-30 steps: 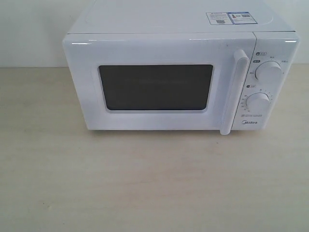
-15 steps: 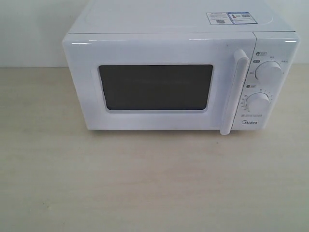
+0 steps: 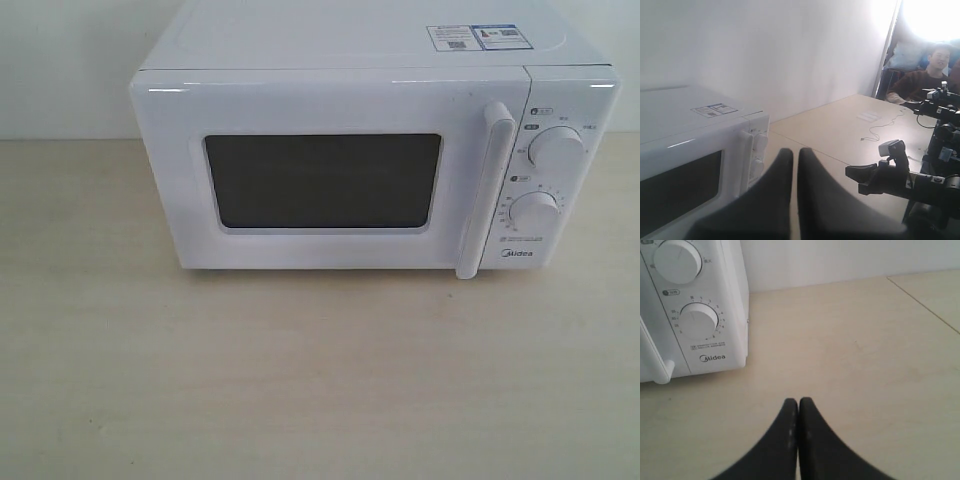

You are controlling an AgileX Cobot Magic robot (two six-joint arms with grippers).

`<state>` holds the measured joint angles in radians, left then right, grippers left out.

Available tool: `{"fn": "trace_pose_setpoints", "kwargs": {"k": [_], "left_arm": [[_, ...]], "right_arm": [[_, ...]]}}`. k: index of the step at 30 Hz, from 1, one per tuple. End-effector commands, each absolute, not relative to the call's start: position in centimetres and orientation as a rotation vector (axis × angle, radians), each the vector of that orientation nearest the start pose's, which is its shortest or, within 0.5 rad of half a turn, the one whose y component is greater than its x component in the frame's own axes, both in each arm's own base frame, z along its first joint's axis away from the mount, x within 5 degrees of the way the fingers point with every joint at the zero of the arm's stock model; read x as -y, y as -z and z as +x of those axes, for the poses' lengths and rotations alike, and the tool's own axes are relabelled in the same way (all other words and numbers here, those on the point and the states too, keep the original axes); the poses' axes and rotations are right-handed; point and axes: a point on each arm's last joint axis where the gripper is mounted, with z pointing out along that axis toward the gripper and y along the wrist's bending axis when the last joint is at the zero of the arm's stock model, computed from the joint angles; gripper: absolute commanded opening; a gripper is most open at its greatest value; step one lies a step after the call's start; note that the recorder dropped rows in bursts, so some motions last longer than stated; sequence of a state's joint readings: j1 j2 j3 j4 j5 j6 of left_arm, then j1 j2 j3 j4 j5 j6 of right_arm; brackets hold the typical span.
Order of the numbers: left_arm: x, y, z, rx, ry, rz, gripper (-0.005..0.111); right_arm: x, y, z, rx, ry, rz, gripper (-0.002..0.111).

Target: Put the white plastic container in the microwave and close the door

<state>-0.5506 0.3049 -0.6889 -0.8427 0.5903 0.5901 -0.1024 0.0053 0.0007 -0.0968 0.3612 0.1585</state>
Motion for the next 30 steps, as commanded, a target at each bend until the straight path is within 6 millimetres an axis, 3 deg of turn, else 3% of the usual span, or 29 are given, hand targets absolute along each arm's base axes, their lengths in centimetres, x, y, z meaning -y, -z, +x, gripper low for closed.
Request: {"fn": "trace_pose_setpoints", "kwargs": {"k": [1,30], "left_arm": [[5.20,-38.18,1.35,-1.446,0.880,0.646,0.004],[5.20,-38.18,1.35,-1.446,0.880,0.646,0.004]], "right_arm": [[0.91,-18.07,5.23,-1.838,0.080,0.165,0.000],[0.84,-18.23,5.29,-1.820,0.074,0.157,0.000]]}}
